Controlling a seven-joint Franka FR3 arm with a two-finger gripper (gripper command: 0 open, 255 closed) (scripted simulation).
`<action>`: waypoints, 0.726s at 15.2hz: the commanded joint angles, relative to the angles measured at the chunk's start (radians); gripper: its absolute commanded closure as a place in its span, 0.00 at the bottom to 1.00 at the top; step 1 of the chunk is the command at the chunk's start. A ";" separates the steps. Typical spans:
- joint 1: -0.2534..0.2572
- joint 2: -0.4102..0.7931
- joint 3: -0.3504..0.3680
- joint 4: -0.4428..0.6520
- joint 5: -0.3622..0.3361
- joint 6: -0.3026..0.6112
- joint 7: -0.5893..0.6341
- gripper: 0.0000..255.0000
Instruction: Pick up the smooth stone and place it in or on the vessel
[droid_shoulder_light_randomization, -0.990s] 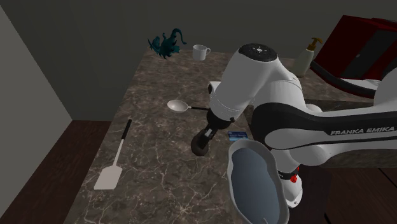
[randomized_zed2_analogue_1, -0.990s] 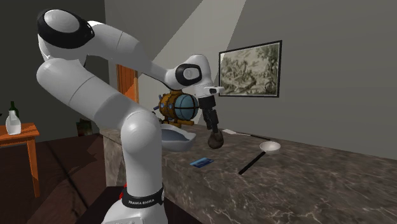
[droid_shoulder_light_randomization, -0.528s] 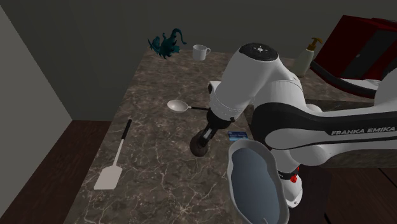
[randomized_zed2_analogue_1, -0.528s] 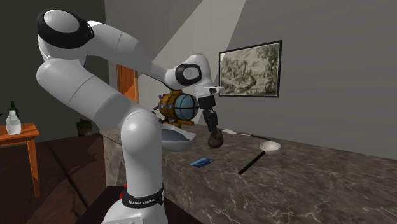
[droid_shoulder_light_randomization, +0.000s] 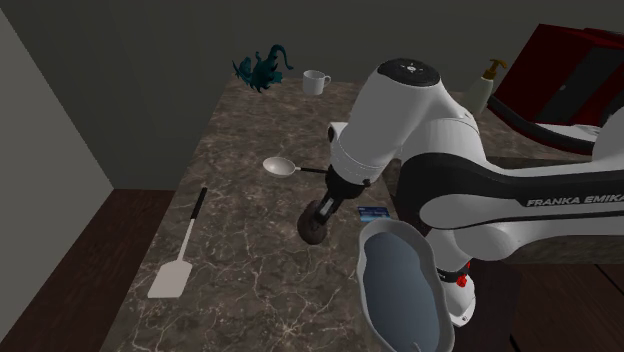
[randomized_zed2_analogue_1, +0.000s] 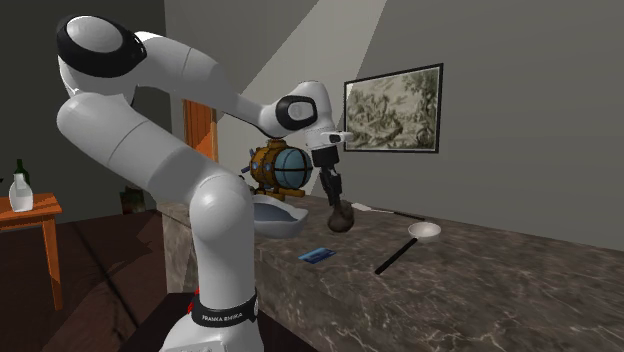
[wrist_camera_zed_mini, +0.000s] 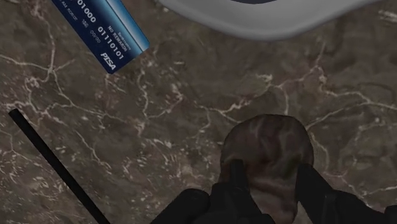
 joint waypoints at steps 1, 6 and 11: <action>-0.003 -0.008 -0.011 0.019 -0.009 -0.028 -0.001 1.00; -0.009 -0.017 -0.028 0.053 -0.024 -0.070 -0.004 1.00; -0.138 0.263 0.088 0.228 -0.122 -0.046 0.011 0.00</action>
